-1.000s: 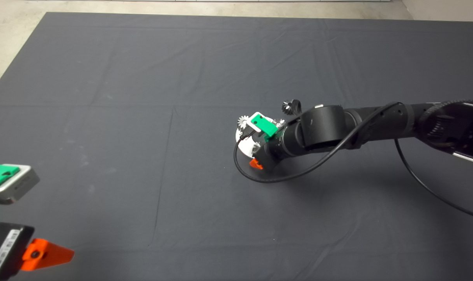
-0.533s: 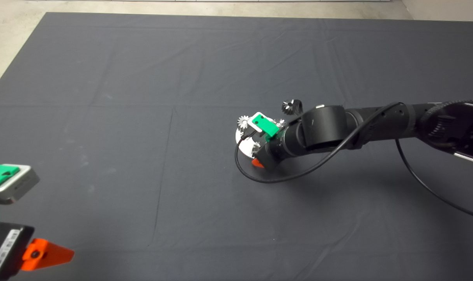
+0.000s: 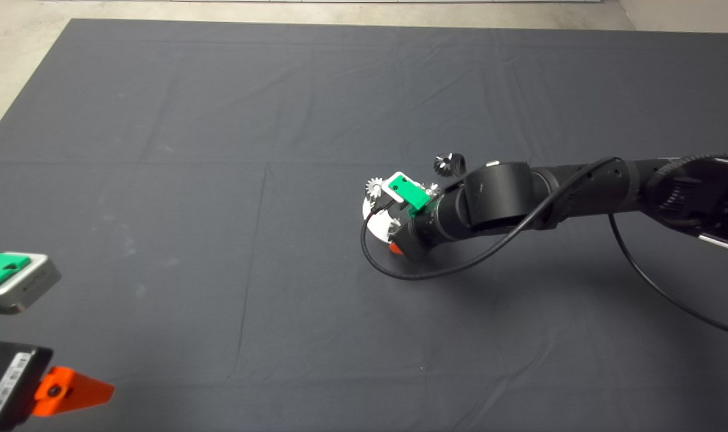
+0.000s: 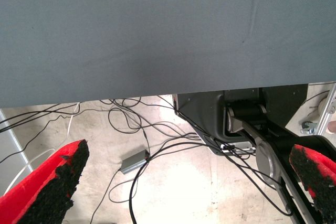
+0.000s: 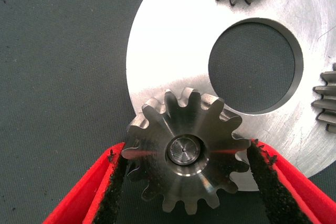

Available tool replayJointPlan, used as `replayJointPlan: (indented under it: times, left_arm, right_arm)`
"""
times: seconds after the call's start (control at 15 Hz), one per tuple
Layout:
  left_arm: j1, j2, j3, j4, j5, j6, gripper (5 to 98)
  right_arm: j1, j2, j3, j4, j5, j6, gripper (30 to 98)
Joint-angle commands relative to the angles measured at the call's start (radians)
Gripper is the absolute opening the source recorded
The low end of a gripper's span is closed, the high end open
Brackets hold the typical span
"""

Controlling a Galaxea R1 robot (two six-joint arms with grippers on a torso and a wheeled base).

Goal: Remove an incorrectly installed larger gear and replace it with the correct smaller gear

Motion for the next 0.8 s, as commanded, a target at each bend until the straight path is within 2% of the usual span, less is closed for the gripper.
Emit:
replayJointPlan:
  times: [0.0, 0.27, 0.73]
  left_arm:
    - [-0.007, -0.001, 0.018, -0.018, 0.033, -0.004, 98.1]
    - [-0.007, -0.001, 0.018, -0.019, 0.033, -0.004, 98.1]
    - [-0.007, 0.001, 0.018, -0.019, 0.033, -0.004, 98.1]
  right_arm:
    - [0.014, -0.001, 0.018, -0.023, 0.002, 0.007, 58.6]
    - [0.014, 0.000, 0.021, -0.024, 0.005, 0.008, 51.9]
    - [0.014, -0.001, 0.020, -0.024, 0.003, 0.005, 49.1]
